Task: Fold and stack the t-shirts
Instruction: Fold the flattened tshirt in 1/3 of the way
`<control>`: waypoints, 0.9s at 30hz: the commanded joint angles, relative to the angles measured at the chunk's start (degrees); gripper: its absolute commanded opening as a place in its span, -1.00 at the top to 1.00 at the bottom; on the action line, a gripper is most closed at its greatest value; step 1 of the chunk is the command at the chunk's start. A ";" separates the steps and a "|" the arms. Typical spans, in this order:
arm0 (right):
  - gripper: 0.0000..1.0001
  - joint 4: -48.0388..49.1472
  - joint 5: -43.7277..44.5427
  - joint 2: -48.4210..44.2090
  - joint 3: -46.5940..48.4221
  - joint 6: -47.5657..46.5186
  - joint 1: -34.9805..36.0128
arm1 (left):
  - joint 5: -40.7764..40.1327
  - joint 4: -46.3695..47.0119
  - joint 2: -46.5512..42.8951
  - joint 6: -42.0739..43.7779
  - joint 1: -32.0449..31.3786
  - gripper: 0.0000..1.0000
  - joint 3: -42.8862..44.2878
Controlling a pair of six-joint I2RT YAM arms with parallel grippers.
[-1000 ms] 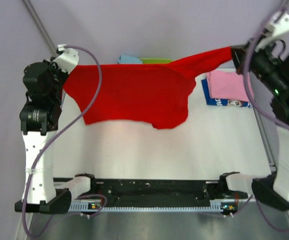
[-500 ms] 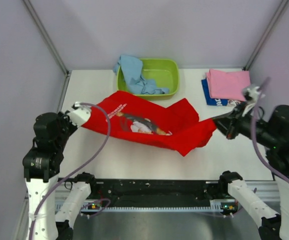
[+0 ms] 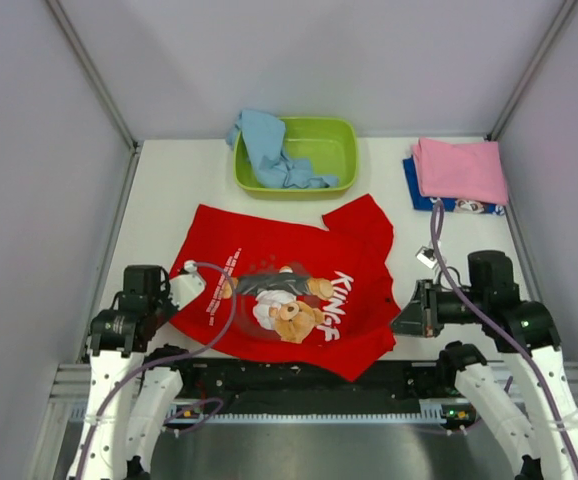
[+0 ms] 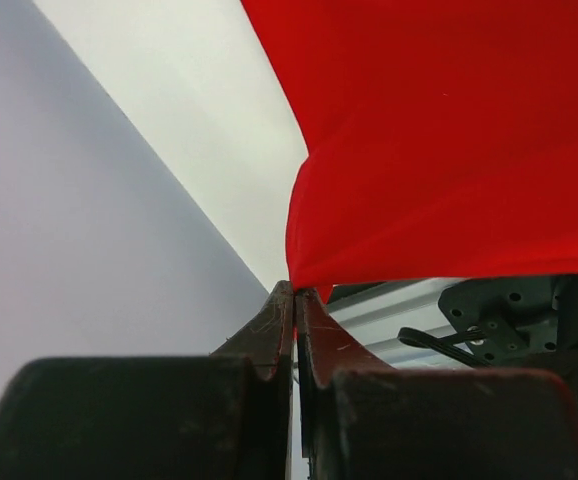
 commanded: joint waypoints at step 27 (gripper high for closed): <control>1.00 31.16 41.67 9.67 -22.50 22.74 -3.21 | -2.16 33.55 33.43 -0.29 0.26 1.00 -3.07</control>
